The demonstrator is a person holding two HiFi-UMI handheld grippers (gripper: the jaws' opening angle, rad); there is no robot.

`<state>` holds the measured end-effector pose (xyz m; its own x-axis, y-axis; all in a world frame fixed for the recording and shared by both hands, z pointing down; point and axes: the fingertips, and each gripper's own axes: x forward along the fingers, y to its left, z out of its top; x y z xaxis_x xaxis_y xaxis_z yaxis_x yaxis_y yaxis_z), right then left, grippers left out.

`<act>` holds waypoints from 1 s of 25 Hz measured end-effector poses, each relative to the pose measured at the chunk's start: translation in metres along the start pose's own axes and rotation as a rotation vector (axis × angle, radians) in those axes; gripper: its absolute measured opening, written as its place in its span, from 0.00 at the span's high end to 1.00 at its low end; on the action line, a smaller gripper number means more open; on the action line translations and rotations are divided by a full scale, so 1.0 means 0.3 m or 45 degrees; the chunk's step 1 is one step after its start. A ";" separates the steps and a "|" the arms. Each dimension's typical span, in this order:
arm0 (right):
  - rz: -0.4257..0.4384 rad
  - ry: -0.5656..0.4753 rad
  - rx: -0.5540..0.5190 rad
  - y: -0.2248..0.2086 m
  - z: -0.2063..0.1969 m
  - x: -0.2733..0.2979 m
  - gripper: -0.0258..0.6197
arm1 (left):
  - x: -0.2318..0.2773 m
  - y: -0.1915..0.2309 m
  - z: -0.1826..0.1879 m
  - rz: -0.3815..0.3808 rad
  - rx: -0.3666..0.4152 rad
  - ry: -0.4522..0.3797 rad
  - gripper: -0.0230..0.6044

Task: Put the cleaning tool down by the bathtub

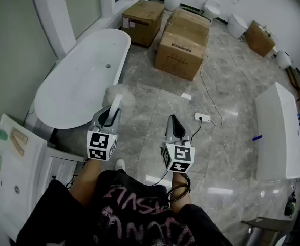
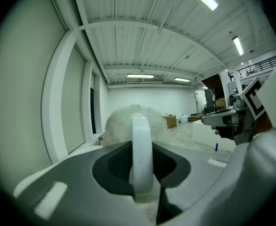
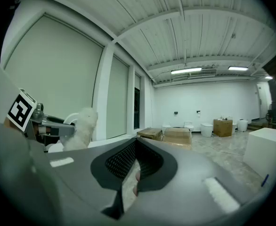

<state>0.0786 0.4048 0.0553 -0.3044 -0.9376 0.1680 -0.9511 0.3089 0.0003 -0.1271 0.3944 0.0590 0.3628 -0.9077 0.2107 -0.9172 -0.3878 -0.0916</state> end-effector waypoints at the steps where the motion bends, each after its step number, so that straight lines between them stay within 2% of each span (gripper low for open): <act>1: 0.002 0.002 0.000 -0.002 -0.001 0.006 0.94 | 0.006 0.002 0.001 0.002 -0.001 -0.001 0.83; 16: 0.032 0.014 -0.010 -0.018 -0.006 0.104 0.94 | 0.076 0.038 -0.023 0.018 -0.035 0.015 0.83; 25: 0.042 0.032 -0.058 0.082 0.007 0.205 0.94 | 0.099 0.139 -0.051 -0.019 -0.045 0.022 0.83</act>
<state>0.0363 0.3545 0.0637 -0.3334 -0.9227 0.1936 -0.9371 0.3468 0.0389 -0.1569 0.3537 0.0763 0.3740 -0.8989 0.2285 -0.9170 -0.3952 -0.0538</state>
